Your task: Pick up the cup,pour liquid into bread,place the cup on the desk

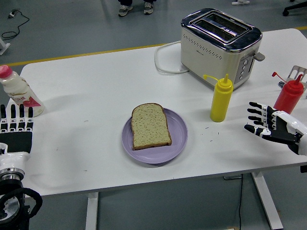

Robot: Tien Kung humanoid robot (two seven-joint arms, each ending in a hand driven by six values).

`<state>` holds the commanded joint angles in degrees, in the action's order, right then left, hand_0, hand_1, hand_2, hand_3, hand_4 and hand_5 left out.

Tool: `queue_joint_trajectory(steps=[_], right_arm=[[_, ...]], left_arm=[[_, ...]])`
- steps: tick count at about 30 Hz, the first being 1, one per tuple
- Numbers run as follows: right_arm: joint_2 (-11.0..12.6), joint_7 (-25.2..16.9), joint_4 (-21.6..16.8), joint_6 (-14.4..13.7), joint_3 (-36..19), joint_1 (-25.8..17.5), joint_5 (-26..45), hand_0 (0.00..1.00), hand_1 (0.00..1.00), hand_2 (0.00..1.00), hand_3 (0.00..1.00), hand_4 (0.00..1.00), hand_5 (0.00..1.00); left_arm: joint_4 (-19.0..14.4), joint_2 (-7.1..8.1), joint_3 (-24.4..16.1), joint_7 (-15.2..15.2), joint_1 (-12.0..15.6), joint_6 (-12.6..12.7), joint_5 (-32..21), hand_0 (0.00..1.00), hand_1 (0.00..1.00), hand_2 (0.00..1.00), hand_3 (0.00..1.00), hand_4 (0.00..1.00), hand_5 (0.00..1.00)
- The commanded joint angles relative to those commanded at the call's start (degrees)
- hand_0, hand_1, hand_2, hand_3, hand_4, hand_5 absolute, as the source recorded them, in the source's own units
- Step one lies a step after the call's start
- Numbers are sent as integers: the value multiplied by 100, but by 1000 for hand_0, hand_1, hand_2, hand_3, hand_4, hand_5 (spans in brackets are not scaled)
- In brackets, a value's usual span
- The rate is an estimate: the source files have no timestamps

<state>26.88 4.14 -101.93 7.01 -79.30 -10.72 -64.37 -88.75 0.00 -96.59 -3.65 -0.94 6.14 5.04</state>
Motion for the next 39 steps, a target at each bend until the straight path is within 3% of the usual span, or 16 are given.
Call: queue_joint_trajectory(steps=[8, 39], right_arm=[[-46, -218, 0, -294, 304, 111, -372, 989, 940, 985, 998, 864, 190], [-283, -412, 0, -1001, 649, 574, -414, 997, 951, 998, 998, 870, 137]], left_arm=[[1, 0, -8, -1, -2, -1, 0, 865, 873, 934, 862, 718, 998], [-9, 0, -38, -3, -23, -3, -6, 864, 872, 934, 863, 718, 998]])
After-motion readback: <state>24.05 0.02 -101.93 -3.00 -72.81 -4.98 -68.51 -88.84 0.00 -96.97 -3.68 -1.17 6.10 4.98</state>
